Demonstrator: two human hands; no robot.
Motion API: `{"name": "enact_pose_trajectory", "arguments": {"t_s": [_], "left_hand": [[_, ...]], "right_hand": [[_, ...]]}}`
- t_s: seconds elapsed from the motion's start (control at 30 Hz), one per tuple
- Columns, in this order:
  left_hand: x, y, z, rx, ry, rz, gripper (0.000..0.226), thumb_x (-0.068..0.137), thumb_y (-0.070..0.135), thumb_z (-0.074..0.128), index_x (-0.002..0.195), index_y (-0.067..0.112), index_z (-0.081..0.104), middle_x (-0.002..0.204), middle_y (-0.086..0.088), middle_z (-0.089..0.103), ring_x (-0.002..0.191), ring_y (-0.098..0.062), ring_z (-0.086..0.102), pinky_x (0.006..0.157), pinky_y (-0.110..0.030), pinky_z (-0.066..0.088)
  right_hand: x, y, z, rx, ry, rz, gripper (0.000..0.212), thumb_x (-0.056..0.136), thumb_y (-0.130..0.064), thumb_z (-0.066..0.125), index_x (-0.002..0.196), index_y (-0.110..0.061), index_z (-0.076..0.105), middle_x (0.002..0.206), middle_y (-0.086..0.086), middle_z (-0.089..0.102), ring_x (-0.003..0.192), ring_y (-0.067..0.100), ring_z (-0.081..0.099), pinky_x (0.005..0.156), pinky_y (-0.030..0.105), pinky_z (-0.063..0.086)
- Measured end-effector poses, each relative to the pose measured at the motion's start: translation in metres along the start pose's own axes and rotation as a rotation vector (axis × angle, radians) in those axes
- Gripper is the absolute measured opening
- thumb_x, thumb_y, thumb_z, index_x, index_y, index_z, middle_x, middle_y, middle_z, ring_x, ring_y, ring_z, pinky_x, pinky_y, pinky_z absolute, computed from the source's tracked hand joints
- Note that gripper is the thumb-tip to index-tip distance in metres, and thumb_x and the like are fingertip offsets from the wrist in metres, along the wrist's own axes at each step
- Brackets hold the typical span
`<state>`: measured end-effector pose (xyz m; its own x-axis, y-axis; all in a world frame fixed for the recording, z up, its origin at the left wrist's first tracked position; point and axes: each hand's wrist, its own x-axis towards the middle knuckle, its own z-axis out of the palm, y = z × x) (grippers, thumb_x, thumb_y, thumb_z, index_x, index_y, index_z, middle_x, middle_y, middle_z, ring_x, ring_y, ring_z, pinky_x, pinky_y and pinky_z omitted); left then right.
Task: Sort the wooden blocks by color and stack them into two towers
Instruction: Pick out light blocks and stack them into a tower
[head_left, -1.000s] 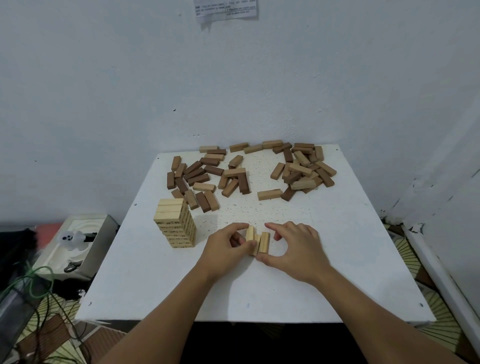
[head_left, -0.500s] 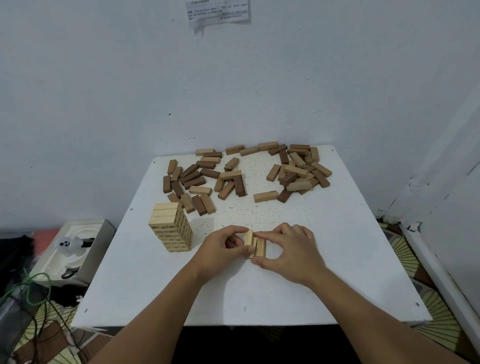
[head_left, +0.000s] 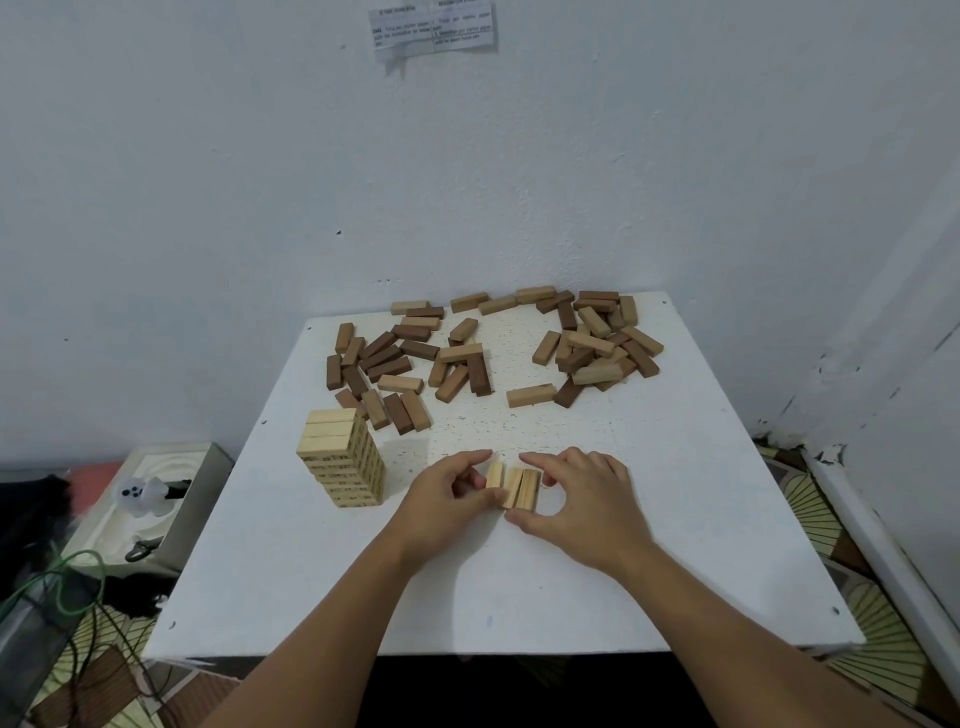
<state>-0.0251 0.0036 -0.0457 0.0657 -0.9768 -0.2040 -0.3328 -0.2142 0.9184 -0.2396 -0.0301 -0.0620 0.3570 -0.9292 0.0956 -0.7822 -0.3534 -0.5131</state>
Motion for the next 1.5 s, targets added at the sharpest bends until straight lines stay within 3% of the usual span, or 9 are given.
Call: {"name": "enact_pose_trajectory", "arguments": {"t_s": [0.1,0.4,0.53,0.67,0.77,1.03,1.2,1.37,1.5], "left_hand": [[0.000,-0.001,-0.001,0.048,-0.026,0.022,0.036,0.093,0.023,0.077,0.125,0.037,0.072,0.100,0.009,0.065,0.086,-0.003,0.058,0.086,-0.023,0.051],[-0.003,0.000,0.003,0.009,0.016,0.023,0.039,0.093,0.020,0.077,0.129,0.033,0.069,0.104,0.006,0.070,0.090,-0.005,0.061,0.084,-0.018,0.051],[-0.005,0.004,0.004,0.088,0.036,0.036,0.041,0.083,0.038,0.086,0.120,0.036,0.068,0.111,0.007,0.064,0.102,-0.011,0.057,0.090,-0.022,0.046],[-0.009,0.003,0.010,0.318,0.045,0.087,0.073,0.057,0.074,0.086,0.117,0.040,0.059,0.111,0.017,0.053,0.111,-0.003,0.046,0.094,-0.027,0.044],[-0.011,0.002,0.021,0.477,0.108,0.121,0.080,0.055,0.081,0.082,0.119,0.043,0.054,0.111,0.022,0.047,0.112,-0.002,0.038,0.094,-0.025,0.038],[-0.006,-0.003,0.017,0.424,0.130,0.115,0.053,0.076,0.051,0.078,0.126,0.046,0.061,0.112,0.022,0.050,0.115,-0.003,0.042,0.104,-0.035,0.044],[-0.006,0.000,0.009,0.349,0.068,0.082,0.059,0.077,0.046,0.085,0.132,0.040,0.064,0.113,0.017,0.051,0.117,-0.009,0.047,0.106,-0.037,0.046],[-0.008,0.004,0.015,0.324,0.137,0.105,0.075,0.059,0.062,0.091,0.125,0.038,0.063,0.104,0.012,0.055,0.103,-0.008,0.052,0.085,-0.027,0.048],[-0.006,0.008,-0.001,0.138,-0.036,0.002,0.090,0.061,0.047,0.098,0.139,0.038,0.055,0.108,0.002,0.061,0.095,-0.010,0.056,0.080,-0.022,0.044]], "right_hand": [[0.001,0.001,-0.001,-0.001,-0.031,-0.011,0.074,0.073,-0.089,0.049,0.137,-0.053,0.052,0.100,-0.028,0.044,0.106,0.001,0.041,0.111,0.030,0.024],[0.000,0.000,-0.002,0.007,-0.032,-0.014,0.072,0.074,-0.087,0.049,0.137,-0.052,0.053,0.105,-0.028,0.048,0.108,0.001,0.042,0.109,0.028,0.023],[0.001,0.003,-0.002,0.118,-0.006,0.028,0.060,0.084,-0.066,0.038,0.137,-0.045,0.055,0.102,-0.030,0.054,0.106,0.003,0.047,0.112,0.033,0.031],[0.001,0.007,0.002,0.073,0.009,0.016,0.043,0.091,-0.048,0.052,0.134,-0.046,0.057,0.105,-0.030,0.055,0.108,0.003,0.046,0.112,0.029,0.029],[0.002,0.008,0.004,0.066,0.034,0.001,0.034,0.093,-0.043,0.058,0.126,-0.047,0.061,0.103,-0.029,0.055,0.105,0.002,0.047,0.107,0.022,0.023],[0.002,0.010,0.008,0.076,0.050,0.000,0.030,0.092,-0.052,0.060,0.122,-0.048,0.062,0.099,-0.028,0.056,0.100,0.002,0.049,0.108,0.025,0.028],[0.002,0.010,0.007,0.071,0.046,-0.002,0.035,0.091,-0.057,0.060,0.124,-0.047,0.062,0.101,-0.028,0.056,0.102,0.002,0.050,0.109,0.026,0.029],[0.002,0.007,0.005,0.084,0.070,0.026,0.034,0.092,-0.056,0.063,0.125,-0.046,0.062,0.102,-0.026,0.055,0.103,0.002,0.050,0.110,0.027,0.030],[0.001,0.006,0.000,0.074,0.008,0.002,0.047,0.087,-0.059,0.054,0.132,-0.048,0.059,0.105,-0.026,0.052,0.108,0.001,0.046,0.114,0.031,0.029]]}}
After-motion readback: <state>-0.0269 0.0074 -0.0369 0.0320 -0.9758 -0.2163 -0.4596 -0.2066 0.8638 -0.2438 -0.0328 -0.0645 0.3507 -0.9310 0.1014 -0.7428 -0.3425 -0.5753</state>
